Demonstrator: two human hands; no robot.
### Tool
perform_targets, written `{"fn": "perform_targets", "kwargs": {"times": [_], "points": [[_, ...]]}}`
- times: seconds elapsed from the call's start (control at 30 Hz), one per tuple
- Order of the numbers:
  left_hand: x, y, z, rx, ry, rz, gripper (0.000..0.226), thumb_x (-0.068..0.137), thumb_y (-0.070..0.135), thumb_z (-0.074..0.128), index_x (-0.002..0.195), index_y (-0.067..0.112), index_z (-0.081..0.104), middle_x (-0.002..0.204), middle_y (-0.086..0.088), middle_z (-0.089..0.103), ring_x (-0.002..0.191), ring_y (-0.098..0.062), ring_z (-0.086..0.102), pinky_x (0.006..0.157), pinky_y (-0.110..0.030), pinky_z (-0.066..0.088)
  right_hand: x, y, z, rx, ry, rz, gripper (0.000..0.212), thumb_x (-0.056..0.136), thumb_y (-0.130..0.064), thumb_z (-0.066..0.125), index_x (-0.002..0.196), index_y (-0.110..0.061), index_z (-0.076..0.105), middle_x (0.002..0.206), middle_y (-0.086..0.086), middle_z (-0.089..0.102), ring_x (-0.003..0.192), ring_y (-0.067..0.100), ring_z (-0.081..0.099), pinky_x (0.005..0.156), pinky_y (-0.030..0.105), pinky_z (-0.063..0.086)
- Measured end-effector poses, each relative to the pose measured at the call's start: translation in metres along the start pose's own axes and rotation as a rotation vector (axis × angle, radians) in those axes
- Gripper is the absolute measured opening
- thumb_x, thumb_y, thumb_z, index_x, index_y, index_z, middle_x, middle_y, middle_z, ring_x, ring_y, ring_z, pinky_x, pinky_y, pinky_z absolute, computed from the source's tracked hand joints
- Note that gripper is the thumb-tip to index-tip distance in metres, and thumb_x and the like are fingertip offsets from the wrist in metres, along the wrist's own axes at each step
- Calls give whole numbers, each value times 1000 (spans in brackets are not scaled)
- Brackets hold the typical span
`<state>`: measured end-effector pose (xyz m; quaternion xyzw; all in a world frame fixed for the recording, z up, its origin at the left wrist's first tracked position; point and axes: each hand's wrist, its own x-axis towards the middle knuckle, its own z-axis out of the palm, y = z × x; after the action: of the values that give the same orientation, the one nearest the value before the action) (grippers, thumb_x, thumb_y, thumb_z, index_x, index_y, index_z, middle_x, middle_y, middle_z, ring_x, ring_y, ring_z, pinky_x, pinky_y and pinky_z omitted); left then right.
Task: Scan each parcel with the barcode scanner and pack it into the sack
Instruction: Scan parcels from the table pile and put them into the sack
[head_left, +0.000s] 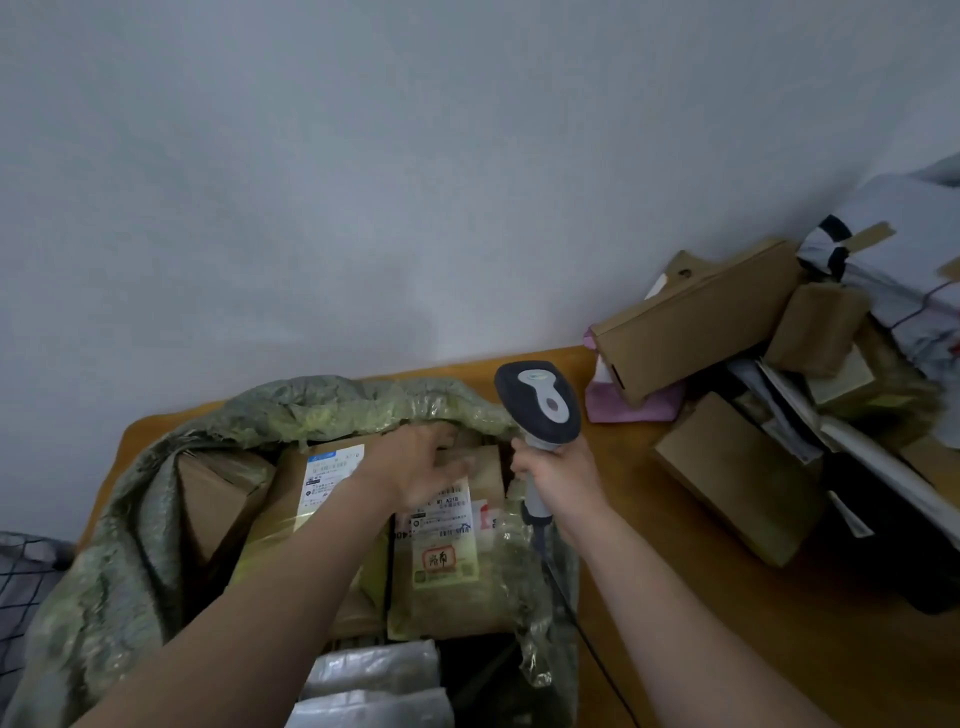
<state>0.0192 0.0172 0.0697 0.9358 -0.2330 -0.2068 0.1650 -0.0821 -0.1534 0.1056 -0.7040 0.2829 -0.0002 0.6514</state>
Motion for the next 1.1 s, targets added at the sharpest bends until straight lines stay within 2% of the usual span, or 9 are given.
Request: {"fn": "perform_targets", "kwargs": {"times": [0.07,0.17,0.3,0.47,0.6,0.73,0.87,0.97,1.1], "points": [[-11,19,-2,-35,109,9,55,97,63,55,139,28,57,133,3,68,119,-20,64,91,-34,51,-9,2,-11,48,30,1,28,75,0,71,92,5,50,104,37,59,105,52,59,91,74,47],[-28,59,-1,-96,271,84,48,94,61,58,128,28,63,114,5,73,102,-17,68,83,-33,52,-22,9,-37,101,61,24,18,79,-2,83,76,-5,66,87,17,72,86,23,73,91,61,56],[-38,120,16,-148,338,177,45,94,57,64,128,27,61,104,6,72,94,-16,68,84,-35,55,-35,27,-92,115,74,42,22,80,-3,82,72,-23,75,79,0,74,93,37,73,90,63,56],[-13,191,58,-194,248,128,55,94,61,61,137,26,55,117,4,68,104,-15,67,90,-35,56,-41,59,-182,82,132,64,28,85,-19,83,95,-38,64,99,-2,76,92,20,76,90,54,60],[16,247,102,-288,174,5,76,94,58,66,153,18,40,142,-6,55,126,-23,56,101,-36,49,-42,90,-252,-10,125,94,40,82,-38,83,117,-30,65,113,-5,74,107,13,70,97,45,58],[51,283,142,-283,144,4,74,94,54,67,154,21,38,153,-9,47,137,-27,49,105,-38,43,-44,113,-305,-21,48,90,29,88,-24,80,106,-35,60,101,-20,63,96,-3,57,79,18,48],[88,298,173,-305,87,-100,75,94,52,68,154,20,38,155,-10,44,138,-31,48,107,-42,44,-35,143,-332,-18,-44,150,37,88,-22,81,109,-42,57,106,-26,59,100,-2,55,75,10,41],[114,301,188,-332,105,-131,79,93,47,73,154,14,37,155,-11,46,138,-31,49,107,-40,44,-24,155,-342,11,-75,182,36,91,-24,79,110,-43,55,104,-29,56,95,-9,53,77,11,42],[135,297,195,-284,114,-126,82,88,42,79,153,12,39,153,-12,48,139,-31,48,110,-38,42,-7,166,-347,55,-68,220,46,91,-23,78,129,-36,56,112,-22,58,117,4,53,99,25,42]]}}
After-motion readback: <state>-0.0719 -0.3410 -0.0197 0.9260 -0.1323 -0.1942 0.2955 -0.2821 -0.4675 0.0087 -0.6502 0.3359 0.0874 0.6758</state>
